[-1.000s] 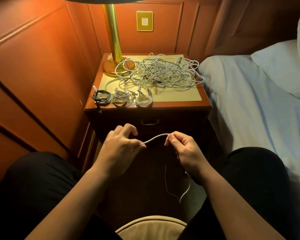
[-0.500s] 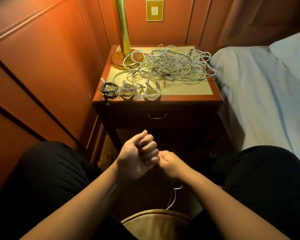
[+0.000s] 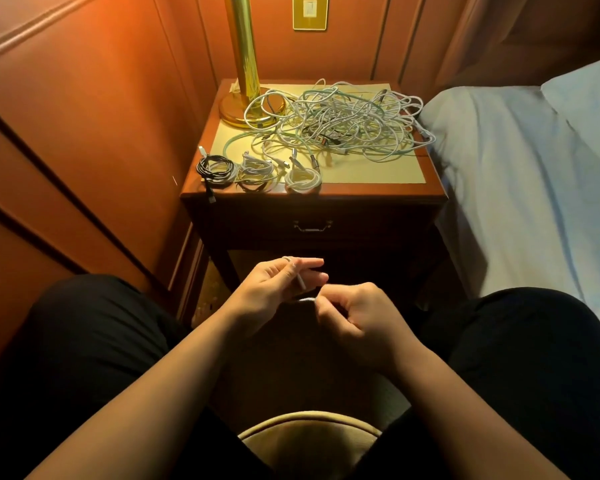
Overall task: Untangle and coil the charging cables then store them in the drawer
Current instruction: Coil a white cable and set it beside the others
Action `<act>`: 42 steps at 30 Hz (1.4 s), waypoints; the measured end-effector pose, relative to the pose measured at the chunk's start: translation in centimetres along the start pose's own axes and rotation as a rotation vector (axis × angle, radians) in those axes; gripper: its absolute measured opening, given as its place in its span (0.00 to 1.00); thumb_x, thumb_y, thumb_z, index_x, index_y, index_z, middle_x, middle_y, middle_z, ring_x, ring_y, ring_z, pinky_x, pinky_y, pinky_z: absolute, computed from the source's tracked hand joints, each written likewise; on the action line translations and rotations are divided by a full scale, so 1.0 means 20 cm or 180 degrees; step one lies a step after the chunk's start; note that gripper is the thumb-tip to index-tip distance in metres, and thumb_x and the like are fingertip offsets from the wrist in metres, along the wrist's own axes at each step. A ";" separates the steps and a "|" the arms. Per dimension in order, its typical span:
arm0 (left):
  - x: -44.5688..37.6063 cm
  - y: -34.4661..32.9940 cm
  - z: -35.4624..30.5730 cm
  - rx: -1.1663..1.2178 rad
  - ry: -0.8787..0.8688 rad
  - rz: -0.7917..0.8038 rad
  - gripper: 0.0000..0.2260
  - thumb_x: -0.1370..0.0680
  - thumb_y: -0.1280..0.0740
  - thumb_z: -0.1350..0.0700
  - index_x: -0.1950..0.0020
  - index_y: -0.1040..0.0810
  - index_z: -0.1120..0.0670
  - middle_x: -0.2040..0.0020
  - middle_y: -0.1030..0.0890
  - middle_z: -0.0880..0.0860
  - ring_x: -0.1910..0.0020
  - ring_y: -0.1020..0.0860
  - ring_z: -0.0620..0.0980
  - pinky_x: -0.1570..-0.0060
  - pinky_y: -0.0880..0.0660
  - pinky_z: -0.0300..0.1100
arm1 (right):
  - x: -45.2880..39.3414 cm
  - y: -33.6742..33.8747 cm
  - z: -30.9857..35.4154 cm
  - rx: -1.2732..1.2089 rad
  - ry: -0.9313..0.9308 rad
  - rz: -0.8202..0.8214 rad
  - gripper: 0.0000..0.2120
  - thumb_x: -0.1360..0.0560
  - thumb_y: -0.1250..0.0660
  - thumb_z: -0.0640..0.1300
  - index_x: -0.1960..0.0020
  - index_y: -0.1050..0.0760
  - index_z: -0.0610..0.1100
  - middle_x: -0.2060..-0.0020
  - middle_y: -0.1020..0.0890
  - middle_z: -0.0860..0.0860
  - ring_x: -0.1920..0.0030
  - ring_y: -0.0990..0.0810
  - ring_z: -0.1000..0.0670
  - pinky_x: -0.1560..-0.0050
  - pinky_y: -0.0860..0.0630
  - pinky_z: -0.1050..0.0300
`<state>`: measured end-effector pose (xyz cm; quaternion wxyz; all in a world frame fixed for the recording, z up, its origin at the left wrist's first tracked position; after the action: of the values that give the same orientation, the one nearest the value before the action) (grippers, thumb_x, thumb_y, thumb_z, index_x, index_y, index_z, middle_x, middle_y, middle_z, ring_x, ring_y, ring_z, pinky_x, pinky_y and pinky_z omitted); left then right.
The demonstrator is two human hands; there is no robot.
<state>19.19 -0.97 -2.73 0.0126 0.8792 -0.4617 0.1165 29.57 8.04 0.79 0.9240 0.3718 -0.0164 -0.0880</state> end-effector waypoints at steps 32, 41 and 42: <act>0.00 -0.03 0.01 0.2326 0.0286 -0.0673 0.19 0.12 0.47 0.53 0.47 0.21 0.63 0.58 0.16 0.57 0.55 0.15 0.52 0.47 0.19 0.48 | -0.06 -0.31 -0.14 -0.1437 -0.1180 0.1350 0.27 0.14 0.47 0.50 0.66 0.22 0.45 0.75 0.25 0.51 0.74 0.27 0.50 0.71 0.29 0.57; -0.01 -0.09 0.00 -0.0883 -0.0057 0.0160 0.21 0.13 0.46 0.50 0.49 0.18 0.60 0.57 0.19 0.52 0.58 0.21 0.46 0.56 0.24 0.39 | -0.04 -0.13 0.01 -0.0046 -0.0013 0.0436 0.18 0.19 0.47 0.55 0.64 0.28 0.51 0.72 0.25 0.53 0.69 0.25 0.52 0.64 0.26 0.49; -0.01 -0.09 0.00 -0.0670 -0.0020 0.0231 0.21 0.13 0.47 0.51 0.49 0.19 0.61 0.57 0.20 0.52 0.58 0.21 0.46 0.57 0.24 0.38 | -0.03 -0.13 0.02 0.0147 0.0072 0.0361 0.18 0.19 0.47 0.57 0.62 0.28 0.51 0.72 0.27 0.54 0.71 0.27 0.54 0.67 0.31 0.54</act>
<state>20.54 0.29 -2.56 0.0992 0.8561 -0.5029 0.0650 28.49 6.06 -0.68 0.9188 0.3924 -0.0290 -0.0309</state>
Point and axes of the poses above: each hand's wrist, its own x-axis away from the middle knuckle, its own y-axis out of the back of the hand, z = x × y, the point moved 8 cm from there along -x, towards the middle knuckle
